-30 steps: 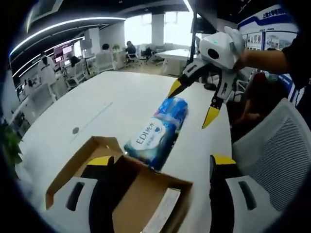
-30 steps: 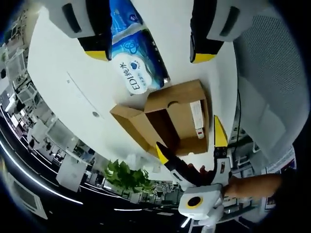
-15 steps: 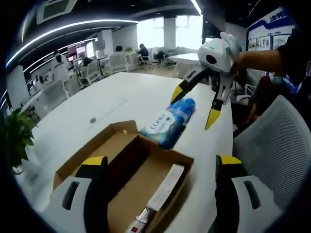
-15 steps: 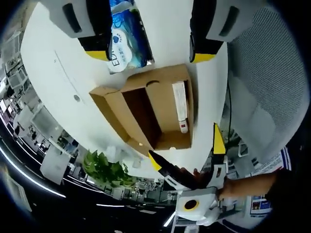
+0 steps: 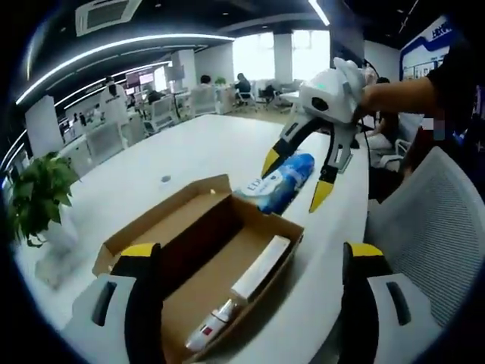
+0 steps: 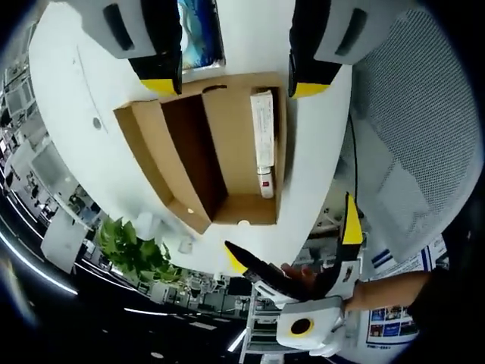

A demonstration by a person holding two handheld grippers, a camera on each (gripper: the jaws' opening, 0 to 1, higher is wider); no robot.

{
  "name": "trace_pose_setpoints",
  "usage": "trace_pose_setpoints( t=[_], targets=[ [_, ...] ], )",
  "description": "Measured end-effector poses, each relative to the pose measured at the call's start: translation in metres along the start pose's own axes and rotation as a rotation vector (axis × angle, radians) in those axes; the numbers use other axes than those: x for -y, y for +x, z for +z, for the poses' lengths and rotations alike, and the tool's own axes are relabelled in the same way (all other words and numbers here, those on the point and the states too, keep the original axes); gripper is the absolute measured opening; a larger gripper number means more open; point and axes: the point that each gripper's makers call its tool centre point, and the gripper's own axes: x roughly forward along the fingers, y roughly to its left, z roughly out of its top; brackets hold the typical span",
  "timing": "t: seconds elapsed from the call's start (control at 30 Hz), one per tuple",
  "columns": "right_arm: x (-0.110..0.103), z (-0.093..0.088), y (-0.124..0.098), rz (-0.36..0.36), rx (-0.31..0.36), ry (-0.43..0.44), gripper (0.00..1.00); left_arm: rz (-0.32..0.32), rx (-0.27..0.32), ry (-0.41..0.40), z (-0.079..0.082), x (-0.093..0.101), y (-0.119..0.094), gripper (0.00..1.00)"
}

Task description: Operate the shoe box by opening the lid, removing the specified soft item, and placing it in the target area until the item is outside and the box remains undamaged.

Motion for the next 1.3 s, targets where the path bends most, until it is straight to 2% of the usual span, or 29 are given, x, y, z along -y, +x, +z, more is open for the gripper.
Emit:
trace_pose_setpoints(
  t=[0.2,0.47,0.63,0.8,0.97,1.3],
  targets=[
    [-0.002,0.006,0.015,0.031,-0.009,-0.007,0.55,0.031,0.011,-0.022,-0.007,0.0,-0.014,0.99],
    [-0.004,0.009,0.038,0.065,-0.032,-0.038,0.55,0.108,0.04,-0.063,-0.016,-0.007,-0.038,0.99],
    [-0.006,0.01,0.053,0.074,-0.046,-0.069,0.55,0.132,0.035,-0.072,-0.024,-0.006,-0.048,0.99],
    [-0.008,0.011,0.067,0.087,-0.053,-0.081,0.54,0.159,0.046,-0.089,-0.027,-0.002,-0.058,0.99],
    [-0.009,0.008,0.078,0.087,-0.072,-0.098,0.53,0.18,0.028,-0.087,-0.037,0.001,-0.067,0.99],
    [-0.011,0.004,0.096,0.123,-0.081,-0.068,0.48,0.251,0.043,-0.145,-0.055,0.011,-0.084,0.99]
  ],
)
